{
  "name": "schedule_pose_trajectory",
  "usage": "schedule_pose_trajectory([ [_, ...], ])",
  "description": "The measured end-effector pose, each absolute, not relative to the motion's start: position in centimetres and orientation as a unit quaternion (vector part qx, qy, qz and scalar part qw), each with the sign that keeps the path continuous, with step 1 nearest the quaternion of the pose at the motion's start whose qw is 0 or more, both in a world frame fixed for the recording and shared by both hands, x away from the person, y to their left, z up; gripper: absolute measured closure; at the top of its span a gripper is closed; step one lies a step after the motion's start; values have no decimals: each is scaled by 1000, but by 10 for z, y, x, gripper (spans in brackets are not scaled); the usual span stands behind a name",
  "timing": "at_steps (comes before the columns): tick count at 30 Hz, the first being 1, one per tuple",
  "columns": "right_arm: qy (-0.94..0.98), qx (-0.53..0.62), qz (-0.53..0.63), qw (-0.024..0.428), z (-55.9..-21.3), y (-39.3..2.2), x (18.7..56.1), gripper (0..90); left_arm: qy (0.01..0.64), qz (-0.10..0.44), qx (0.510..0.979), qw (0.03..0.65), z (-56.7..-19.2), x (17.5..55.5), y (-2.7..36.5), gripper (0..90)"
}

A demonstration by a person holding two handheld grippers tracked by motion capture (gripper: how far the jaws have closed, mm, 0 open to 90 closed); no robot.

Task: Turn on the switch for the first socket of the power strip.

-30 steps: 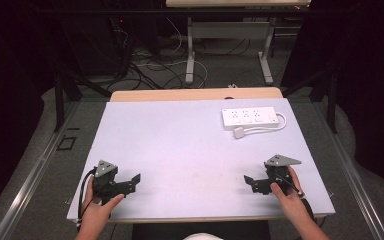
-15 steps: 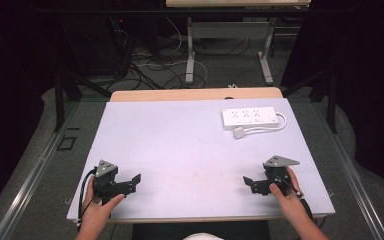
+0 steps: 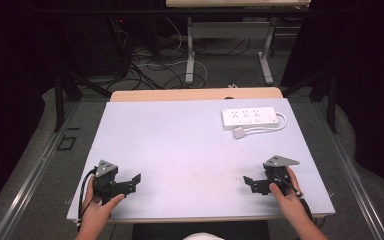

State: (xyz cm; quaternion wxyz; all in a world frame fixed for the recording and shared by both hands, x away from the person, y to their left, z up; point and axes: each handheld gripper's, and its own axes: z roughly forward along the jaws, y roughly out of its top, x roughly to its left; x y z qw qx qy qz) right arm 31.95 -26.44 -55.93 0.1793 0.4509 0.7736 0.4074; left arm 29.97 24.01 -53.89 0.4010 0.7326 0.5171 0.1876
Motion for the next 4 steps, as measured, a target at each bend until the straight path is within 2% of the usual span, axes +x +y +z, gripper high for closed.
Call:
schedule_pose_trajectory([
  [4,777,447,405,181,-560,-264,320,56,517,188,732,402,-539,300,240,78],
])
